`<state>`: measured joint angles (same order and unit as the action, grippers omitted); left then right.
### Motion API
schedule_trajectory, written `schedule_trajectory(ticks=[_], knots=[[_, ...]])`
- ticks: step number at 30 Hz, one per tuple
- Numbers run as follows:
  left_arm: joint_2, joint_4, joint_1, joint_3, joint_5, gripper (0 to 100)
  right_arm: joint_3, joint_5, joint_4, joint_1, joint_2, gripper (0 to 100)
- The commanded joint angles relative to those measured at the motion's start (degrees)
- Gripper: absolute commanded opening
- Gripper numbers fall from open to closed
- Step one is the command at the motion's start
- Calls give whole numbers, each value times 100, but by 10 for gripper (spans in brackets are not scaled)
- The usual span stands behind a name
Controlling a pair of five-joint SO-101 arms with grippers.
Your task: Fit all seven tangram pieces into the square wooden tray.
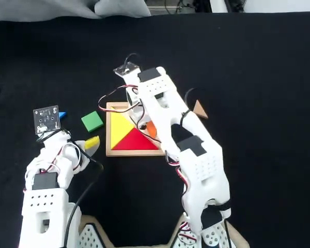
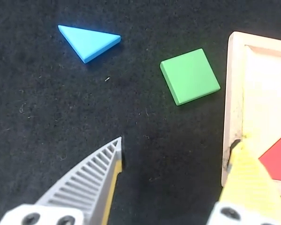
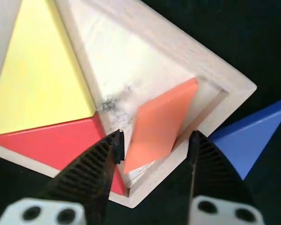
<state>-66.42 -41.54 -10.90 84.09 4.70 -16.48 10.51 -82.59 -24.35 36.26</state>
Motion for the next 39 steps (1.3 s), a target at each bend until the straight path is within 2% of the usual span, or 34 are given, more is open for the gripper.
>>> schedule_trajectory(ticks=[1,12,24,26,32,36,39], knots=[[-70,105,57,-40,-35,353,-189,70,105,-62,57,223],[-70,105,57,-40,-35,353,-567,316,-88,-422,92,222],[-70,105,57,-40,-35,353,-514,466,-132,-176,312,221],[-70,105,57,-40,-35,353,-541,466,-132,-141,382,195],[-70,105,57,-40,-35,353,-585,466,-132,-114,382,17],[-70,105,57,-40,-35,353,-813,466,-299,-97,382,12],[-70,105,57,-40,-35,353,-1525,466,-976,-79,374,11]])
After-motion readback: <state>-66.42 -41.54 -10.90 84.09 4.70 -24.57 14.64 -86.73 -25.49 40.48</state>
